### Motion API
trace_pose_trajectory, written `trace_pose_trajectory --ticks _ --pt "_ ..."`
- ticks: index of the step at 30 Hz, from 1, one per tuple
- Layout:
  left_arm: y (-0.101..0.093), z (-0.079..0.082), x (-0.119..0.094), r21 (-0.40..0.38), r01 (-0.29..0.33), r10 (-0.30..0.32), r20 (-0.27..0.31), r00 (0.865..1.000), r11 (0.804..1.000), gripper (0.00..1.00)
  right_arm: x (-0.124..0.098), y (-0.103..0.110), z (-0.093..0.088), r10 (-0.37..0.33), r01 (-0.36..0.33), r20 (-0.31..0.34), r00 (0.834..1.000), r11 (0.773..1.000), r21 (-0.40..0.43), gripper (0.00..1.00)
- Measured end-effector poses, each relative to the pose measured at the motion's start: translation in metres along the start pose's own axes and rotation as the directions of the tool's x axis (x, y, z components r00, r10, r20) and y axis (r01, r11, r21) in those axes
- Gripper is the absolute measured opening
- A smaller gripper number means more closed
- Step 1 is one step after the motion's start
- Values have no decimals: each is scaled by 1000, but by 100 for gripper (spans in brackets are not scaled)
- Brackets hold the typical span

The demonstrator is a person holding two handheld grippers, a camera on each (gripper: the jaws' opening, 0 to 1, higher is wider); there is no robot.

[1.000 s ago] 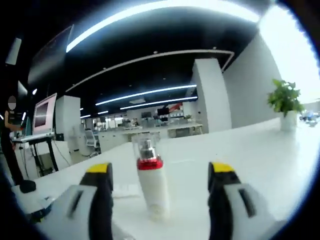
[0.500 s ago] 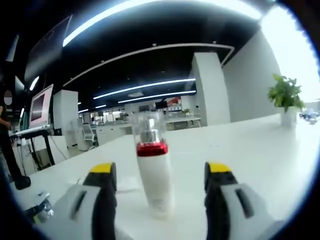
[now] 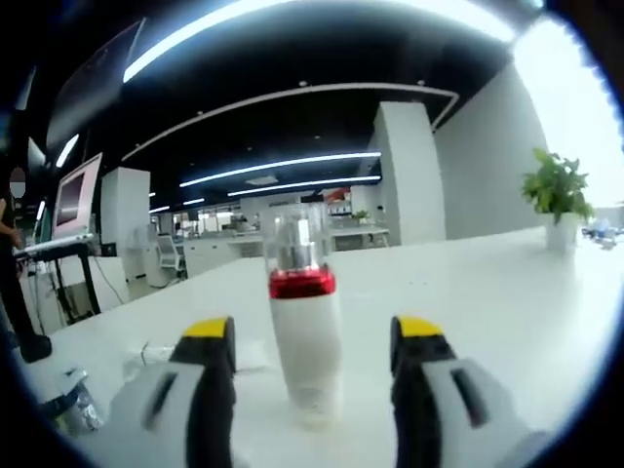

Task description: Arrange the skincare products in the storage area until every visible bottle or jar stands upright without overlapping.

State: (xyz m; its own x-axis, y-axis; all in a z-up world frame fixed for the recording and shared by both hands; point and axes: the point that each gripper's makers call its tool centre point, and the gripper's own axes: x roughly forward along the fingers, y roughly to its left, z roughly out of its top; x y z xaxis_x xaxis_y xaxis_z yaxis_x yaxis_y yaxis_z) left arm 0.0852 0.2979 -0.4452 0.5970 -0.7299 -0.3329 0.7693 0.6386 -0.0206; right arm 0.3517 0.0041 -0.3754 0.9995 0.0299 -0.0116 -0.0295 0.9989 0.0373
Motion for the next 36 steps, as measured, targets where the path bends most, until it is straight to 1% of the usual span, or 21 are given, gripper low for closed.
trace_pose_trajectory --ticks 5,12,17,22,30,36 --pt "1 -1 0 -1 0 0 -4 1000 1000 91 6 -1 5 0 1 18 1000 1000 -21 58" --pt "2 0 0 3 -1 1 -8 1000 1000 91 9 2 1 5 -5 9 1000 1000 -27 55" --pt "2 1 0 4 -1 2 -12 1000 1000 91 10 7 8 18 -16 39 999 999 -37 51" --pt "3 2 0 5 0 0 -10 1000 1000 91 12 10 10 23 -21 42 999 998 -55 49" --pt "3 -1 -1 -1 -5 5 -14 1000 1000 91 15 12 11 17 -13 44 999 995 -101 47" --pt "4 -3 -4 -3 -12 11 -17 1000 1000 91 17 9 10 -2 6 39 999 993 -114 44"
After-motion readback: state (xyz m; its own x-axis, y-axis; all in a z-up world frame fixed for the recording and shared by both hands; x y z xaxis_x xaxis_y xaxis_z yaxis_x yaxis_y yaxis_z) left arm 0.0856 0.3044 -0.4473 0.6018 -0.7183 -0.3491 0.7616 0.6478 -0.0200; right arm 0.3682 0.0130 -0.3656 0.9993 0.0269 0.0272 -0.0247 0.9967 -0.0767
